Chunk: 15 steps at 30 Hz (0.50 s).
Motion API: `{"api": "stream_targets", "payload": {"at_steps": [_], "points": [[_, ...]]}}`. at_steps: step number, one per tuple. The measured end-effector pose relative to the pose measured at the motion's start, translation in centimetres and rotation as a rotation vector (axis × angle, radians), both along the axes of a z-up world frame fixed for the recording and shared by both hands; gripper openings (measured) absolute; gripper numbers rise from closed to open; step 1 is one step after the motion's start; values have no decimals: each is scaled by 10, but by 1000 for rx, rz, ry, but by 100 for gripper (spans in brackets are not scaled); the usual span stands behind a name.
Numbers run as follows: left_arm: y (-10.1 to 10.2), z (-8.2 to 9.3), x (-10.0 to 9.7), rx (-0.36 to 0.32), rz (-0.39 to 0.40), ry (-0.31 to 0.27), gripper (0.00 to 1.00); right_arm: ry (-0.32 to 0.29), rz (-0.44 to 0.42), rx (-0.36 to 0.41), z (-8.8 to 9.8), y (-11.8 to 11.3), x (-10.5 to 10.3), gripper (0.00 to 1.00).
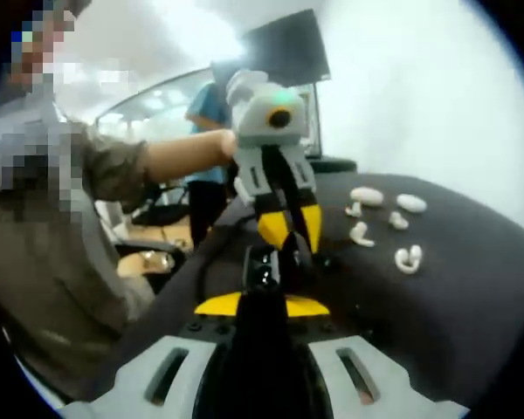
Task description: Pick up three earphones and place each one into its charging case using tactile feedback, ensure that each earphone is properly inserted and securely positioned inside the case.
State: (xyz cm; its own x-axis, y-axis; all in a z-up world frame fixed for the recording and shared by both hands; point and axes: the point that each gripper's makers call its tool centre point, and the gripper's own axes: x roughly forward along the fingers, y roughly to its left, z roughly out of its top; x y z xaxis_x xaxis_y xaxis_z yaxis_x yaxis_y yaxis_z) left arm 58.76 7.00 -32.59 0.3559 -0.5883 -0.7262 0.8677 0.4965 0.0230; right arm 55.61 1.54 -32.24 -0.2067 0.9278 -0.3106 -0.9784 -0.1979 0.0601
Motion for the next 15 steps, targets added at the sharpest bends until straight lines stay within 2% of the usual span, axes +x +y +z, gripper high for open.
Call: {"api": "stream_targets", "payload": {"at_steps": [2, 4, 6, 8, 11, 15], "points": [[5, 5, 5, 3, 10, -20, 10, 1, 0, 1, 0, 0, 0, 18], [8, 17, 14, -54, 53, -17, 10, 6, 0, 1, 0, 0, 0, 18], [6, 28, 21, -101, 44, -15, 13, 9, 0, 1, 0, 0, 0, 18], [1, 34, 25, -107, -7, -23, 14, 10, 0, 1, 0, 0, 1, 18], [-6, 30, 27, -66, -106, 12, 14, 12, 0, 1, 0, 0, 1, 18], [-17, 21, 24, -46, -193, 76, 15, 15, 1, 3, 0, 0, 1, 18]]}}
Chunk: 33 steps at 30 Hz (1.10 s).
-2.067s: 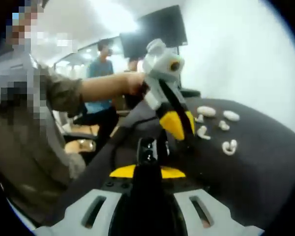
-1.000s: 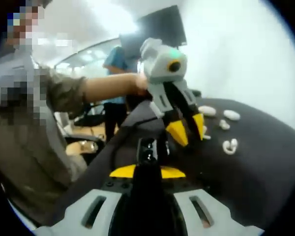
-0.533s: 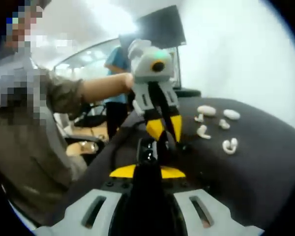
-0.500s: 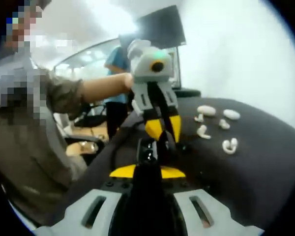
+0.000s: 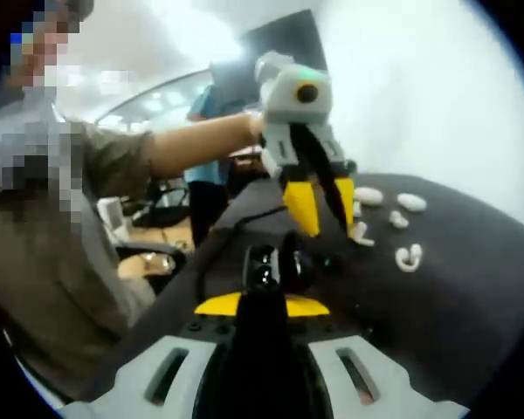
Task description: Pick up three earphones and place each one into its charging case using tactile feedback, ensure that each earphone is properly inserted and securely positioned inside the case.
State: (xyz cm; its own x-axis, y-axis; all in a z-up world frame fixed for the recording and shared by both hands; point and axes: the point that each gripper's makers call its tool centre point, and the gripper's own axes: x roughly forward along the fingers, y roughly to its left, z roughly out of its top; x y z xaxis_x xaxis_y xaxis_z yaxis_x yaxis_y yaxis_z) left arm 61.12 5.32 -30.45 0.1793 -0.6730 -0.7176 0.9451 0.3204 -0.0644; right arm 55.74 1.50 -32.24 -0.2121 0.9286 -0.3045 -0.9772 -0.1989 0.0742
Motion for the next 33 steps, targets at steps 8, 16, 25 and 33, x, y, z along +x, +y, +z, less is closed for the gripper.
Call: {"api": "stream_targets", "payload": {"at_steps": [8, 16, 25, 33], "points": [[-5, -26, 6, 105, -69, 44, 12, 11, 5, 0, 0, 1, -1, 18], [-1, -22, 4, 48, -35, 2, 9, 19, 7, -1, 1, 1, -2, 18], [20, -7, 3, -134, 153, -189, 8, 19, 6, -1, 1, 1, -3, 18], [18, -9, -18, -198, 181, -153, 8, 22, 3, 0, 1, 0, -3, 18]]}}
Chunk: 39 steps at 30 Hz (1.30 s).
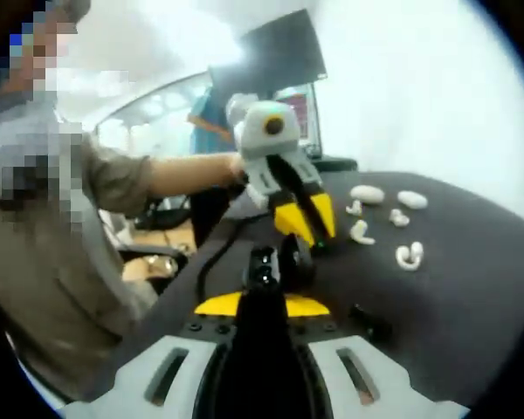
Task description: Pick up three earphones and place each one into its charging case using tactile feedback, ensure that each earphone is properly inserted and securely positioned inside the case.
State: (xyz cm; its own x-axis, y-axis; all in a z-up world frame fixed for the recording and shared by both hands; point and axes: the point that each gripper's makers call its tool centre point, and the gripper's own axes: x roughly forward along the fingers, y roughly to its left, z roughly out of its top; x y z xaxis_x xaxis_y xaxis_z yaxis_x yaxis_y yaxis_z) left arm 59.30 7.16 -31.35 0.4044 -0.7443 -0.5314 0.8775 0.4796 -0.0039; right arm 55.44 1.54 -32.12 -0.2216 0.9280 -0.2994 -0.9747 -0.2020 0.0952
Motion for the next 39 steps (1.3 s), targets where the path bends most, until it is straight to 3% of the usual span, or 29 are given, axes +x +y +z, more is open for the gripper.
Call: {"api": "stream_targets", "payload": {"at_steps": [2, 3, 9, 15, 19, 23, 28, 30, 35, 39], "points": [[0, -4, -5, -8, 0, 78, 8, -2, -1, 1, 0, 0, 0, 18], [2, -7, -3, 5, 12, 91, 8, -3, -2, 1, 0, 0, 0, 18], [6, -6, 7, 22, 13, 42, 14, -2, -1, 2, 0, -1, 1, 18], [5, -6, 10, 15, -10, 70, 11, -1, 2, 3, -1, 0, 2, 18], [-2, -12, 10, 20, -41, 123, 11, 0, 3, 3, -1, 0, 3, 18], [-5, -13, 9, 39, -51, 125, 9, 0, 3, 4, -1, 0, 3, 18], [-1, -3, 8, 21, -41, 49, 14, 1, 5, 3, -1, 0, 3, 18], [0, 10, 4, -56, -33, 81, 18, 3, 5, 3, -1, 0, 4, 18], [17, 12, 11, -54, 19, 87, 10, 0, 4, 3, -1, 0, 3, 18], [11, 2, 4, -54, 5, 128, 11, 0, 4, 4, -1, 0, 3, 18]]}}
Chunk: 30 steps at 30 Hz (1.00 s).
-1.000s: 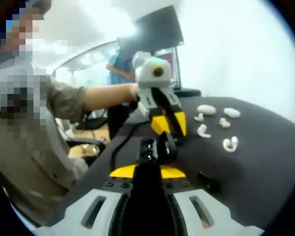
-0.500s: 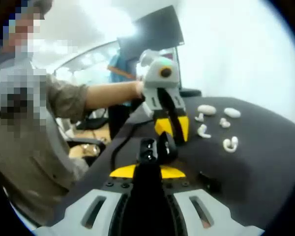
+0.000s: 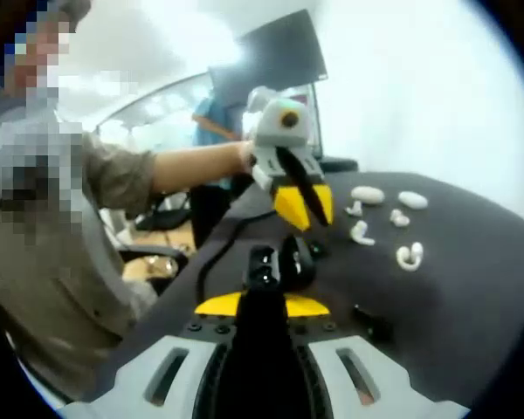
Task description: Pick up three earphones and place each one into its charging case using tactile feedback, ensure that each earphone is properly inserted and securely positioned inside the case.
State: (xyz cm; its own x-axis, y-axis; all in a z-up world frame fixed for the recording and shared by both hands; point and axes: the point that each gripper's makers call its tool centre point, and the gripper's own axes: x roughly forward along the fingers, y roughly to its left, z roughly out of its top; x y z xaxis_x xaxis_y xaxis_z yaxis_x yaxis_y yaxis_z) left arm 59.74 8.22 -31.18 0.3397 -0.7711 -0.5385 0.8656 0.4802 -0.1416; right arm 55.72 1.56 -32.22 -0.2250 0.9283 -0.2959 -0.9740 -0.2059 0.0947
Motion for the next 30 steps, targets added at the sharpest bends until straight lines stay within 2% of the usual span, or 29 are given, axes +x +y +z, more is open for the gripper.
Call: {"api": "stream_targets", "payload": {"at_steps": [4, 10, 16, 24, 30], "points": [[-7, -10, -1, 44, -28, 6, 12, 0, 0, 0, 0, 0, 0, 18], [-10, -11, 3, 80, -42, 27, 9, -2, 0, 1, 0, 0, 0, 18], [-11, -14, 4, 47, -21, 57, 9, -2, 0, 0, 0, 0, 0, 18], [-13, -14, 5, 21, 3, 48, 9, -4, -1, 1, 0, 0, 0, 18], [-12, -12, 4, 69, 3, -24, 8, -6, -2, 2, 0, 0, 1, 18]]}}
